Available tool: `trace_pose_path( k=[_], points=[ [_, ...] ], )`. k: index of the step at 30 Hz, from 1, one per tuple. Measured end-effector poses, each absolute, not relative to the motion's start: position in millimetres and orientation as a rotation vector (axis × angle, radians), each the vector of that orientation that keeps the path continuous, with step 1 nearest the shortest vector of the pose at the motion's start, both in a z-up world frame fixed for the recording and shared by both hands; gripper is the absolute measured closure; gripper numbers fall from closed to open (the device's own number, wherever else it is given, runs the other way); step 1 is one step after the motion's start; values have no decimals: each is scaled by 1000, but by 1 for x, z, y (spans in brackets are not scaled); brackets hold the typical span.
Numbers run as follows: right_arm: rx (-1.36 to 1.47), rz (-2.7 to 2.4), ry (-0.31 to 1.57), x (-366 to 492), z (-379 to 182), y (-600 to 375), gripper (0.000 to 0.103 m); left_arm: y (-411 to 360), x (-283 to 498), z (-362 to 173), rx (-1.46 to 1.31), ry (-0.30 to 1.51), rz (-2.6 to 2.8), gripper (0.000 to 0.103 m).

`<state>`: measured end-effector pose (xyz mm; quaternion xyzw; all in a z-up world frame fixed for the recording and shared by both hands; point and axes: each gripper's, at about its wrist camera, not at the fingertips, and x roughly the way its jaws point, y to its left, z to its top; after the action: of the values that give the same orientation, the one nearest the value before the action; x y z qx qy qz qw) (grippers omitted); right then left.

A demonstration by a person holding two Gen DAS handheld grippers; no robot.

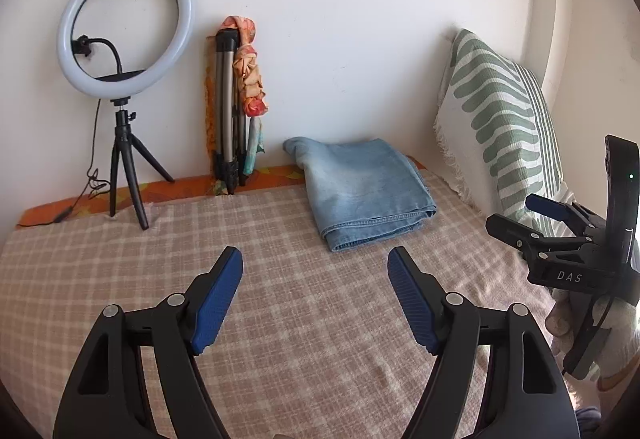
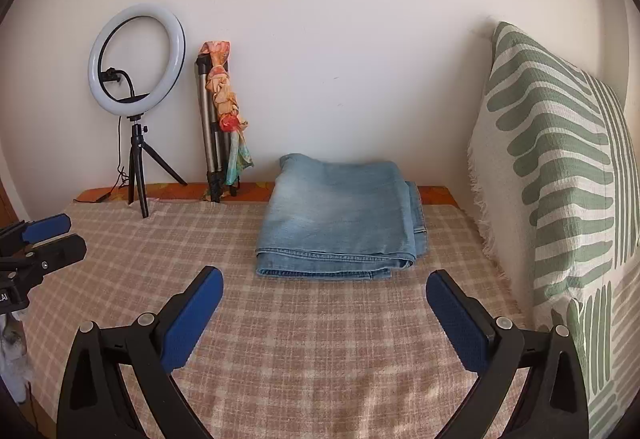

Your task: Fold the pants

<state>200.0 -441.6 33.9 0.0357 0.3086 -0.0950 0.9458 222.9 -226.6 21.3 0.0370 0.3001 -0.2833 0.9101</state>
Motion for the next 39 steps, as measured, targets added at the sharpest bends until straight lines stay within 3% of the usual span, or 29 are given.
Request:
trace_pose_path(
  k=[20, 39],
  points=[
    [125, -207, 618, 140, 20, -398, 0, -200, 152, 15, 130, 556, -598, 26],
    [119, -245, 617, 132, 9, -377, 0, -165, 160, -25, 126, 596, -493, 22]
  ],
)
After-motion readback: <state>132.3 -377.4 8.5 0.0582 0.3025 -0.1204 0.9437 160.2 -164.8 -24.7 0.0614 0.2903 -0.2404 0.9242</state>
